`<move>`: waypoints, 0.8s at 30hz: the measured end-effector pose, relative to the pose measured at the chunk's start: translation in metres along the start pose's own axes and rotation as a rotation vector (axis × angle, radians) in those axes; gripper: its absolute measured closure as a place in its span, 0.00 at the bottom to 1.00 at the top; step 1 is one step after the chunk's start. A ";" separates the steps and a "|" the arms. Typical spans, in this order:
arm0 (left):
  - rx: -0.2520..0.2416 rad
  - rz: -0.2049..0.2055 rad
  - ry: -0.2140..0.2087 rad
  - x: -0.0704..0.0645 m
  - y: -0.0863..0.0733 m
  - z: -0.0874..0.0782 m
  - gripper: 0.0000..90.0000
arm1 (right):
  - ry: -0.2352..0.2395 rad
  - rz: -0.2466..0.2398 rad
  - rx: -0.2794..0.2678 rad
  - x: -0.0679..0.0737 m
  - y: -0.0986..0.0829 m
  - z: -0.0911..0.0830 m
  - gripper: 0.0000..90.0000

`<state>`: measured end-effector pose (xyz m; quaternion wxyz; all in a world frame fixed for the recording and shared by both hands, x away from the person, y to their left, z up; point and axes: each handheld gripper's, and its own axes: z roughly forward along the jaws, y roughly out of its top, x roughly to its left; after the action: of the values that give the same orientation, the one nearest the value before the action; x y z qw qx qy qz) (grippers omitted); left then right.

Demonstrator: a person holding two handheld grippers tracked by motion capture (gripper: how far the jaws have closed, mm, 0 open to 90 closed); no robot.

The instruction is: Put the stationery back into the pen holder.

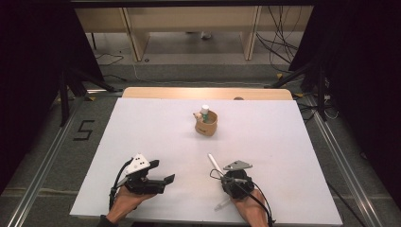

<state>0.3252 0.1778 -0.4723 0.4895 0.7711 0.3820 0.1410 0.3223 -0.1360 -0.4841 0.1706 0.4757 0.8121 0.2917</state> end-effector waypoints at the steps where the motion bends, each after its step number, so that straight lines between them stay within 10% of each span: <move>1: 0.000 0.000 0.000 0.000 0.000 0.000 0.17 | -0.001 0.002 -0.001 0.000 0.000 0.000 0.87; 24: 0.005 -0.003 0.002 0.000 0.000 0.000 0.17 | 0.054 0.017 -0.087 -0.006 0.003 -0.008 0.88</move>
<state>0.3257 0.1779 -0.4728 0.4874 0.7716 0.3839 0.1402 0.3234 -0.1425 -0.4760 0.1665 0.4666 0.7989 0.3410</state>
